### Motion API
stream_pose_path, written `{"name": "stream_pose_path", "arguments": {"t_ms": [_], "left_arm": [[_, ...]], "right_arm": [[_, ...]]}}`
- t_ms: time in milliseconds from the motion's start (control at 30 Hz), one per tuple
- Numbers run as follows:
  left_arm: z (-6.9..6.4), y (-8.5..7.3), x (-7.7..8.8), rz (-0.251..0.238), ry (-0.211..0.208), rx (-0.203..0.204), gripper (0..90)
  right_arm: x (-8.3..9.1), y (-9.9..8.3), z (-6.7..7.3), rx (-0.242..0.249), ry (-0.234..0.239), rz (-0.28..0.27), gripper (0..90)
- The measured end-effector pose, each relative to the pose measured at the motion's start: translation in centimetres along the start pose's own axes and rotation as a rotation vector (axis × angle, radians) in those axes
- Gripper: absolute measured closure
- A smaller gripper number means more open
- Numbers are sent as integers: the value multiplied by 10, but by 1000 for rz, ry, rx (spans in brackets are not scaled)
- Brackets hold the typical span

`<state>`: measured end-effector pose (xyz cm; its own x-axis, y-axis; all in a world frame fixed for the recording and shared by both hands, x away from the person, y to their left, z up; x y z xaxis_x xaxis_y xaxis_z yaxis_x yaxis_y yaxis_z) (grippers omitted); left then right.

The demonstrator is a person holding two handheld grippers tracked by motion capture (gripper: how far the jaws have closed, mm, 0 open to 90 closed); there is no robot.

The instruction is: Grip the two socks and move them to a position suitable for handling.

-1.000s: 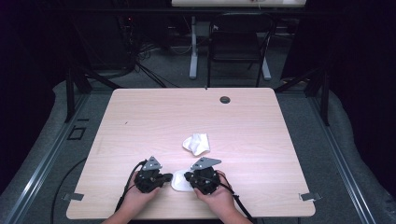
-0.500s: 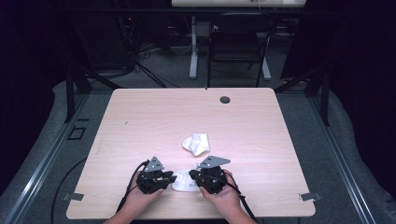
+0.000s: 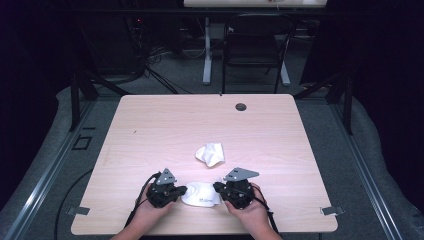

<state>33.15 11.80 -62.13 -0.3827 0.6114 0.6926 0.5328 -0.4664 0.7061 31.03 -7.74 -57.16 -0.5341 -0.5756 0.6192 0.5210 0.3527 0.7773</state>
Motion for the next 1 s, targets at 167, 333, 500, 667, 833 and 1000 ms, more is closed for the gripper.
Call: {"name": "stream_pose_path", "arguments": {"t_ms": [167,333,500,667,833,1000], "left_arm": [[3,-2,3,5,3,40,881],[1,-4,5,15,6,45,881],[0,-6,9,25,9,58,881],[2,-8,11,25,10,67,881],[3,-7,10,26,8,64,881],[3,-7,9,22,-5,66,881]], "right_arm": [[5,-9,-10,-20,6,17,867],[5,-21,-18,-22,-10,46,867],[4,-29,-25,-24,-31,75,869],[2,-38,-28,-60,-44,119,880],[9,-37,-32,-69,-80,99,848],[13,-29,-33,-103,-66,20,819]]}}
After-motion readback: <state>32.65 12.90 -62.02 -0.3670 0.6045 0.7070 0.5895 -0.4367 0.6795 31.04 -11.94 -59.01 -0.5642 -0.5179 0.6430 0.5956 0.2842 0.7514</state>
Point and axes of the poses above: each handheld gripper's, and its own axes: x roughly backward along the jaws, y roughly out of its top, z roughly to its left, the point moved 6 cm from there along -x, roughly forward along the jaws, and after that the axes turned 2 degrees about -y, right-handed, at the moved point
